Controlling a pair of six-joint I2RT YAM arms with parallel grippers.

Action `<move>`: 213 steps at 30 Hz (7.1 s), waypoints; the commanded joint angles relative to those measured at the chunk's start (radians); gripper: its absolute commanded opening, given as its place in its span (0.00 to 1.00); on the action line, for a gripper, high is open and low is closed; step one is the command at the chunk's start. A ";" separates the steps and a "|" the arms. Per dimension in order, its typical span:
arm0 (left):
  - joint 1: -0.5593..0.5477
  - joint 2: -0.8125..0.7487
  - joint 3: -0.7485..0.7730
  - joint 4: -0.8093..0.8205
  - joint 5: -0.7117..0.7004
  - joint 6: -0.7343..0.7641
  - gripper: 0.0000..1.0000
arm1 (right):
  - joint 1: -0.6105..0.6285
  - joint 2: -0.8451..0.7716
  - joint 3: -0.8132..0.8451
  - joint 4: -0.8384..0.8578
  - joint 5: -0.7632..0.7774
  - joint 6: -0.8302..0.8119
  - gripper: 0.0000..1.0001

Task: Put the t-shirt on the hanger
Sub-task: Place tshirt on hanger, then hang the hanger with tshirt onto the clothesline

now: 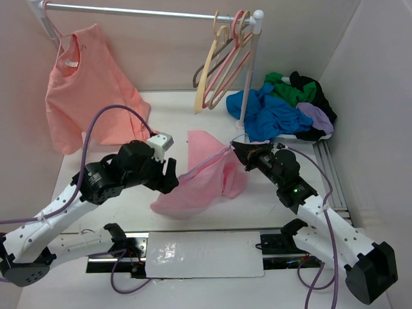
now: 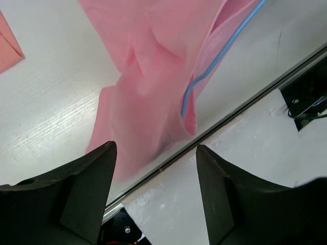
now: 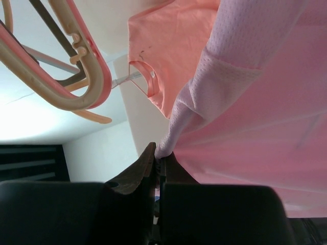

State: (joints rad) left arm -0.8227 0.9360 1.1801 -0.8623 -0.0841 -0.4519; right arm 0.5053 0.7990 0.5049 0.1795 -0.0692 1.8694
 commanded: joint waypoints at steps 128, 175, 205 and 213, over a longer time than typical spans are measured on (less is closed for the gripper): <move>0.091 0.061 0.637 -0.506 -0.456 -0.262 0.00 | 0.009 0.141 0.606 -0.838 0.243 -1.236 0.90; 0.953 0.879 1.245 0.121 0.230 0.217 0.00 | -0.001 0.272 0.699 -0.827 0.069 -1.263 0.93; 1.174 0.968 1.198 0.137 0.181 0.174 0.00 | -0.143 0.417 0.771 -0.805 -0.079 -1.313 0.94; 1.197 0.968 1.207 0.146 0.195 0.147 0.00 | -0.179 0.427 0.771 -0.785 -0.123 -1.313 0.94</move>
State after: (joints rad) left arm 0.3645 1.9007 2.3482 -0.7616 0.1093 -0.2737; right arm 0.3328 1.2221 1.2304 -0.6472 -0.1619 0.5774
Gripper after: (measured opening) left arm 0.129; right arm 0.942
